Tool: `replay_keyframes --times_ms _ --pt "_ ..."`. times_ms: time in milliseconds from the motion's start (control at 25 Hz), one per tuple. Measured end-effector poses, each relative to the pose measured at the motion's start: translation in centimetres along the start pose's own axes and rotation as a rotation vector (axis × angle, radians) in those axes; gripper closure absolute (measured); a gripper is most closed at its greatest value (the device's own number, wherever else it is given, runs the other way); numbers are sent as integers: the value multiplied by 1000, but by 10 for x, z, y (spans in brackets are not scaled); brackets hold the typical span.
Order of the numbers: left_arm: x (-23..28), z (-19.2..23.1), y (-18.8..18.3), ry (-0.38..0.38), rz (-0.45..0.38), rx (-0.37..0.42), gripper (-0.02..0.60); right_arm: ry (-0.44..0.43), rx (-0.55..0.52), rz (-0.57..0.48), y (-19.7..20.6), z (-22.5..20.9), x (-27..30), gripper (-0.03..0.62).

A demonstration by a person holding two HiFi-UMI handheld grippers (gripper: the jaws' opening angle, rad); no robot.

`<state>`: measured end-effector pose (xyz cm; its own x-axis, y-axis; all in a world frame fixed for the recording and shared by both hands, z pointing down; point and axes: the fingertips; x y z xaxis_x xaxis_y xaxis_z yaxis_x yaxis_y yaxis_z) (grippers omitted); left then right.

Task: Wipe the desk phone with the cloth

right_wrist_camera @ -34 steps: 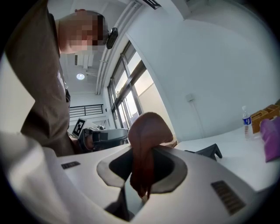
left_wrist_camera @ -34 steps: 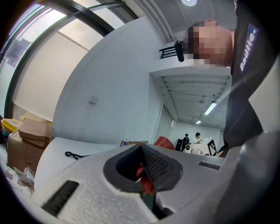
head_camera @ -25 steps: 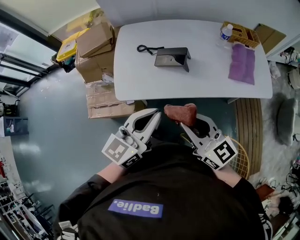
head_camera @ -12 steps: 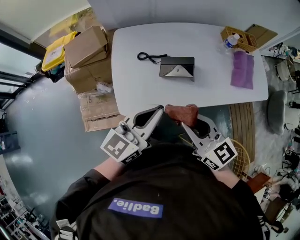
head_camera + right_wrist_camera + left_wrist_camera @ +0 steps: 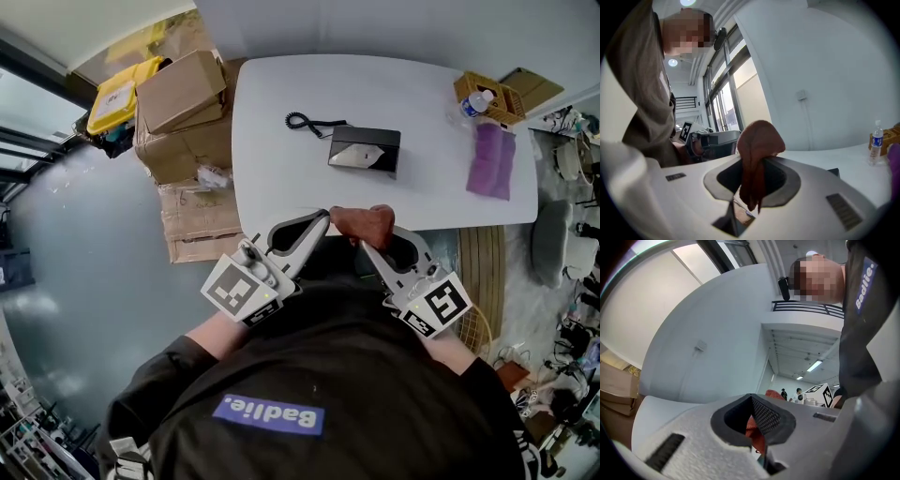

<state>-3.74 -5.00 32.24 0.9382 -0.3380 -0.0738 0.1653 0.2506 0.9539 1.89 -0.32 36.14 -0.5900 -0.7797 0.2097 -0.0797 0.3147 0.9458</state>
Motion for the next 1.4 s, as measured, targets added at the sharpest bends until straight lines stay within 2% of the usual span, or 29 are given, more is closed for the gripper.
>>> replay_keyframes --times_ms 320,560,920,1200,1400 --pt "28 17 17 -138 88 -19 572 -119 7 19 -1 -48 12 514" --pt "52 41 26 -257 94 -22 572 -206 -40 87 7 -88 35 514" --pt "75 65 35 -362 72 -14 572 -272 -282 294 34 -164 92 514" --pt "71 83 47 -366 77 -10 572 -295 -477 501 68 -189 156 514" --pt "69 86 48 -373 57 -60 572 -302 -660 653 98 -203 187 514"
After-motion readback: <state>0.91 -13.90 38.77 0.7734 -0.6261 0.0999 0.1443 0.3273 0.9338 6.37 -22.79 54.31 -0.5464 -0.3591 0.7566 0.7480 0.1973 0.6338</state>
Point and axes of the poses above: the fingertips, and each gripper's own axes: x forward along the fingers, z to its left, y out of its underside, and after that the axes turned 1 degree about x, right-handed
